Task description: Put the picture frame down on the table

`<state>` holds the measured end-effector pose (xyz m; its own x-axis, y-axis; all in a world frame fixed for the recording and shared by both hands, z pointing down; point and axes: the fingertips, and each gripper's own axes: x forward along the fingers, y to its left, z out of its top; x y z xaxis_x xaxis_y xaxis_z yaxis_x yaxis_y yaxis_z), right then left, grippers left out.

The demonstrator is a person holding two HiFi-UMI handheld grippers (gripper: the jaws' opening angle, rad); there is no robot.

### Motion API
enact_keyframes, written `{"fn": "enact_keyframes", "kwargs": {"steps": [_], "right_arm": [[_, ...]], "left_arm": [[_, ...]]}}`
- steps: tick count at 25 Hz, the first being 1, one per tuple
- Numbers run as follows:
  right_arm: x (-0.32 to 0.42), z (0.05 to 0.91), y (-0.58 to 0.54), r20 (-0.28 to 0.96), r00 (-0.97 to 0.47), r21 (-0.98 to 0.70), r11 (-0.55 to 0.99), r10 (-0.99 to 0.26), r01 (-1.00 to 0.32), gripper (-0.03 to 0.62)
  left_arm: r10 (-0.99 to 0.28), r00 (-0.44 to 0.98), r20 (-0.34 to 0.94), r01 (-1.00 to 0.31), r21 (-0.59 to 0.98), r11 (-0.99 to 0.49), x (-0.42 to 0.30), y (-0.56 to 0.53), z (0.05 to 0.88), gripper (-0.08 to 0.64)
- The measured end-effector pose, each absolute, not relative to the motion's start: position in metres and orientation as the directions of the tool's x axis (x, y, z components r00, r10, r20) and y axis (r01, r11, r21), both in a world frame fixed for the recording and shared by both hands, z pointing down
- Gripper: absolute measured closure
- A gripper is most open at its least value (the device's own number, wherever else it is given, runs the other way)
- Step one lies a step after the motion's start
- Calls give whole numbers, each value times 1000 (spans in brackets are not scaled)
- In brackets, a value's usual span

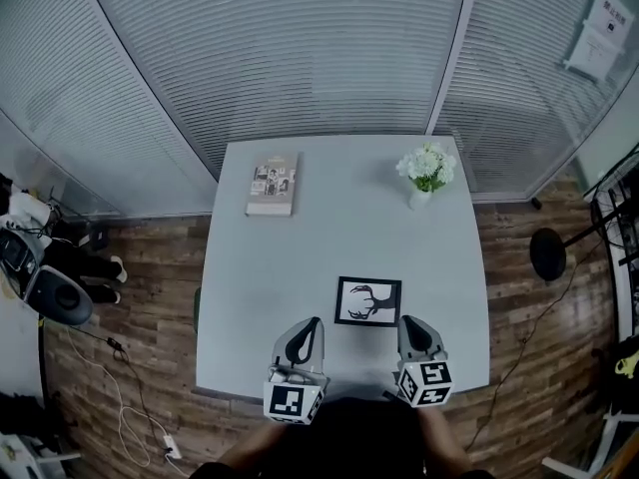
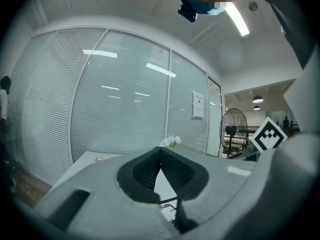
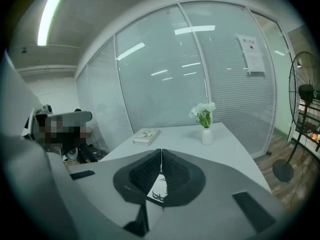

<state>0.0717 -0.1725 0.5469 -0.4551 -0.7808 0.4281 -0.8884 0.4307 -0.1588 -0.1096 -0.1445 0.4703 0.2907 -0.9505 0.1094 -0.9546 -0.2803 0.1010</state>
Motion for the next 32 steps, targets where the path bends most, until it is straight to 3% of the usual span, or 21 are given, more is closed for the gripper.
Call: {"fn": "enact_keyframes", "kwargs": {"steps": [10, 32], "right_arm": [[62, 494, -123, 250, -442, -151, 416, -861, -897, 577], [62, 492, -129, 249, -433, -142, 410, -866, -901, 579]], "left_arm": [[-945, 308, 114, -949, 108, -296, -103, -114, 467, 548], [-942, 322, 94, -944, 101, -313, -100, -116, 471, 548]]}}
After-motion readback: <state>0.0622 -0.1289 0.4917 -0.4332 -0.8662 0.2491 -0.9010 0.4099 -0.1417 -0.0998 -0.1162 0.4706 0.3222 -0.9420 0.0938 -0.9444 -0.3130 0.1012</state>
